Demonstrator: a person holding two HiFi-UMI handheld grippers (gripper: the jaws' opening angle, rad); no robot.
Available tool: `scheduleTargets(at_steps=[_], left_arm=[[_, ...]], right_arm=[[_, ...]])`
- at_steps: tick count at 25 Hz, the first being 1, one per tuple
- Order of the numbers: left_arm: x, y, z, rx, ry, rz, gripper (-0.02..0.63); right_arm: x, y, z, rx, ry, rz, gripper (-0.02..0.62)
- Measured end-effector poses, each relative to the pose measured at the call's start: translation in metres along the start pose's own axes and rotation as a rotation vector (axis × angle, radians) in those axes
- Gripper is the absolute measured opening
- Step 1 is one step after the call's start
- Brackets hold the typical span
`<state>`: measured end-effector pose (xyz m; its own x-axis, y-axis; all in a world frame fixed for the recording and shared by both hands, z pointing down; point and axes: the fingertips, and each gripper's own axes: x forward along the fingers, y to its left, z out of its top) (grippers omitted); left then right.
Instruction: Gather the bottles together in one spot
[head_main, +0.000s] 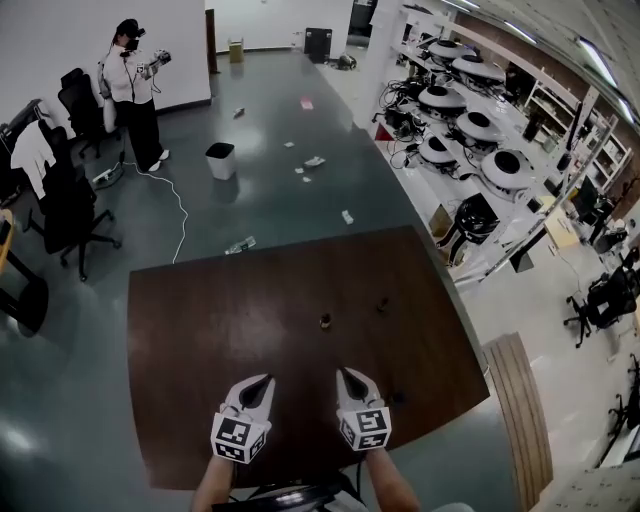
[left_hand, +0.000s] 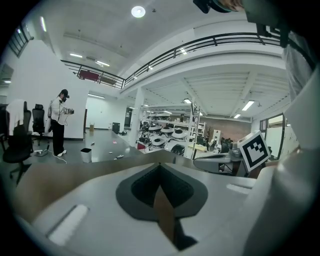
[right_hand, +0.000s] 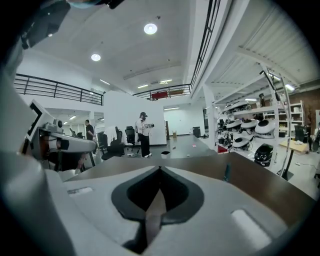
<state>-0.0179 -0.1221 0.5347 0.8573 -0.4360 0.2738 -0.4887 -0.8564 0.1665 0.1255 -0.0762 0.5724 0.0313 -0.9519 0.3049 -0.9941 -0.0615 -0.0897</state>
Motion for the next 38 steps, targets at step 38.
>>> scheduleTargets(at_steps=[38], left_arm=[[0.09,0.063,-0.066,-0.124,0.209,0.1,0.0]], right_arm=[[0.119,-0.056,-0.07,0.008,0.156,0.088,0.002]])
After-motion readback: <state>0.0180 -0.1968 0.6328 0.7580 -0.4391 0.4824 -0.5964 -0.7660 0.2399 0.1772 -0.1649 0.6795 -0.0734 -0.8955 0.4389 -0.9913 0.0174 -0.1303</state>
